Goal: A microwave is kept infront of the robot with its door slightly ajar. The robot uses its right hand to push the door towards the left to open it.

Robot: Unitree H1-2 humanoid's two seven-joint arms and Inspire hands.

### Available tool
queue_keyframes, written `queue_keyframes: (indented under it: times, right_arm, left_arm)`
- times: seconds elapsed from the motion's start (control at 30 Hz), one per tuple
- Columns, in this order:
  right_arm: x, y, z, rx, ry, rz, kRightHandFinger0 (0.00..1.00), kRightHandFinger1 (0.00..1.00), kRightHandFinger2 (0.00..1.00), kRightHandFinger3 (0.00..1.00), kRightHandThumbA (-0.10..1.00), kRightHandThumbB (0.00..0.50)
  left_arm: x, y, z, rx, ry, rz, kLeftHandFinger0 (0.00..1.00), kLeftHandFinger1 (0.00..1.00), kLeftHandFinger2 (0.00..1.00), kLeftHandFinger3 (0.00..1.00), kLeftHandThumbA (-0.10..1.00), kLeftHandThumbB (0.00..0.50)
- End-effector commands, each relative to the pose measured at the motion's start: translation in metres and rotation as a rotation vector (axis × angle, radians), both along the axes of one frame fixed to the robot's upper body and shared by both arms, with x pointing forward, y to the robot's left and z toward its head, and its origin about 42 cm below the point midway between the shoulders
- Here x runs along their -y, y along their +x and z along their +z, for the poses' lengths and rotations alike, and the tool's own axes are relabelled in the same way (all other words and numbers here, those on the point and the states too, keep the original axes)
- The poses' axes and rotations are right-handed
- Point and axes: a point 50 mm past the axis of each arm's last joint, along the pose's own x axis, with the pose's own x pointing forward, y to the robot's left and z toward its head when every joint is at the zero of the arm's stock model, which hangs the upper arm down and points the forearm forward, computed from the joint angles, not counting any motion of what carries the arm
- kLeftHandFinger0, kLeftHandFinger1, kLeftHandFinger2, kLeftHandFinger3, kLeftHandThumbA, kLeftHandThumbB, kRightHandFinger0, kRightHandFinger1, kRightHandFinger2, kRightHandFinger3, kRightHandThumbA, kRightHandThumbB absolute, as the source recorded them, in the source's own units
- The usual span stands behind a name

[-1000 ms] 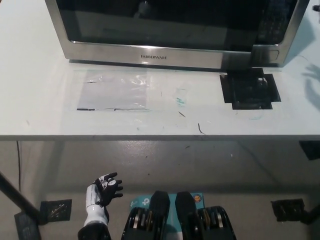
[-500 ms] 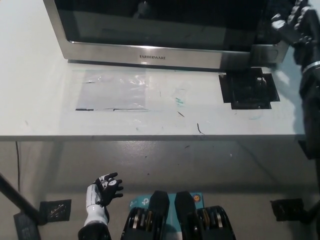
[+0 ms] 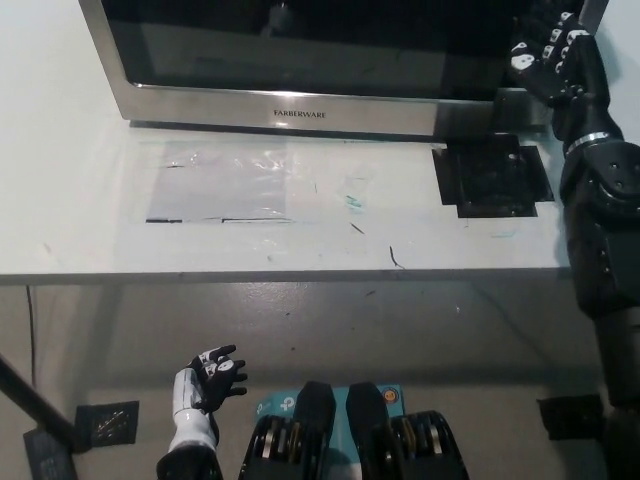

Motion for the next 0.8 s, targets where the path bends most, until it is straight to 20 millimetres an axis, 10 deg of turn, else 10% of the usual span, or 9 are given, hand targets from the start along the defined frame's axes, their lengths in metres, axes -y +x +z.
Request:
queue_keyframes:
  times: [0.0,0.43,0.77]
  right_arm:
    - [-0.019,0.008,0.037,0.123,-0.012,0.034,0.56,0.75,0.82,0.90,0.29,0.210]
    - [-0.067,-0.008,0.012,0.093,-0.012,0.119,0.53,0.71,0.74,0.88,0.34,0.216]
    - [-0.098,-0.069,-0.021,0.093,0.087,0.229,0.52,0.70,0.73,0.86,0.33,0.214]
  left_arm:
    - [0.005,0.010,0.011,0.033,0.023,-0.006,0.42,0.42,0.41,0.47,0.11,0.000]
    - [0.004,0.010,0.010,0.038,0.025,-0.013,0.34,0.34,0.35,0.43,0.07,0.000]
    - [0.002,0.013,0.009,0.037,0.028,-0.019,0.36,0.35,0.34,0.43,0.08,0.000]
